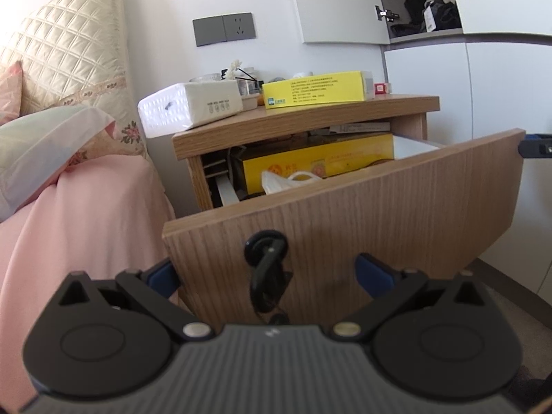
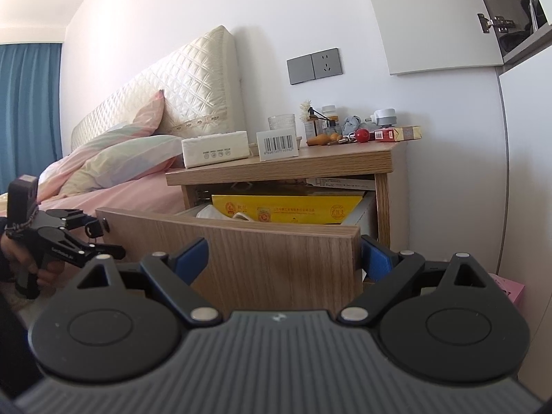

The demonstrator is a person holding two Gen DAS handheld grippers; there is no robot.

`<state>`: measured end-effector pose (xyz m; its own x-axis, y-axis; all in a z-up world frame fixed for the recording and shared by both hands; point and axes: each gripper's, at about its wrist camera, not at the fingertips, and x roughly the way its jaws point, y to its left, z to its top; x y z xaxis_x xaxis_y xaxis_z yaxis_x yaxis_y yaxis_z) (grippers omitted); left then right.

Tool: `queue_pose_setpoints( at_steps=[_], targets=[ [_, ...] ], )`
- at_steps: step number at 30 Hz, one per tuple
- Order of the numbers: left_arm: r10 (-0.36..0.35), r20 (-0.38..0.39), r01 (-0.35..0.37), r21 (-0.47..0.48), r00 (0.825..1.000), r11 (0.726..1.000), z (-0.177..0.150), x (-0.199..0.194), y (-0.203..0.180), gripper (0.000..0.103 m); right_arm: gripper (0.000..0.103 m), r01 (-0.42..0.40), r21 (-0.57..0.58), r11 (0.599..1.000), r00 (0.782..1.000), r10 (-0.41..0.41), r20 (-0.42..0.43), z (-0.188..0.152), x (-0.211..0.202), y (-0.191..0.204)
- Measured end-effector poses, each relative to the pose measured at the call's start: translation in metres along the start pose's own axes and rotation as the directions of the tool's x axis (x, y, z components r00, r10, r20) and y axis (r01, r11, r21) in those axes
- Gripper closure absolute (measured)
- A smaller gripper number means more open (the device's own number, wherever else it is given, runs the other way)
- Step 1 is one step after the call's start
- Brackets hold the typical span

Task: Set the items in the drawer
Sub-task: 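Pull the top drawer open by its key with the left gripper, then release the drawer and move the right gripper to the yellow medicine box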

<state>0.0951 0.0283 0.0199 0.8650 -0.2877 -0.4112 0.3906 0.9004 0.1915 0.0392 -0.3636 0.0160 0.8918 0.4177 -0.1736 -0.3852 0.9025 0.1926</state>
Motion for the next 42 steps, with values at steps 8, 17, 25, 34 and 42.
queue_pose_setpoints(
  at_steps=[8,17,25,34,42],
  targets=[
    [0.008,0.003,-0.008,-0.002,1.000,1.000,0.003,-0.009,0.001,0.000,0.009,0.087,0.014,0.996,0.996,-0.087,0.016,0.007,0.000,0.013],
    [0.067,0.060,-0.057,-0.155,0.996,0.986,0.018,-0.033,0.013,0.000,0.010,0.182,0.033,0.983,0.980,-0.184,0.075,0.028,-0.011,0.025],
    [0.100,0.095,-0.081,-0.180,0.990,0.980,0.032,-0.043,0.006,0.000,0.010,0.202,0.081,0.976,0.975,-0.208,0.083,0.046,-0.010,0.041],
    [0.076,0.101,-0.048,-0.258,0.992,0.965,0.052,-0.055,0.004,0.000,0.010,0.217,0.100,0.971,0.973,-0.223,0.055,0.056,-0.003,0.065],
    [0.176,0.025,-0.159,-0.314,0.984,0.936,0.044,-0.065,-0.011,0.000,0.010,0.231,0.151,0.961,0.971,-0.238,0.031,0.047,-0.013,0.083]
  ],
)
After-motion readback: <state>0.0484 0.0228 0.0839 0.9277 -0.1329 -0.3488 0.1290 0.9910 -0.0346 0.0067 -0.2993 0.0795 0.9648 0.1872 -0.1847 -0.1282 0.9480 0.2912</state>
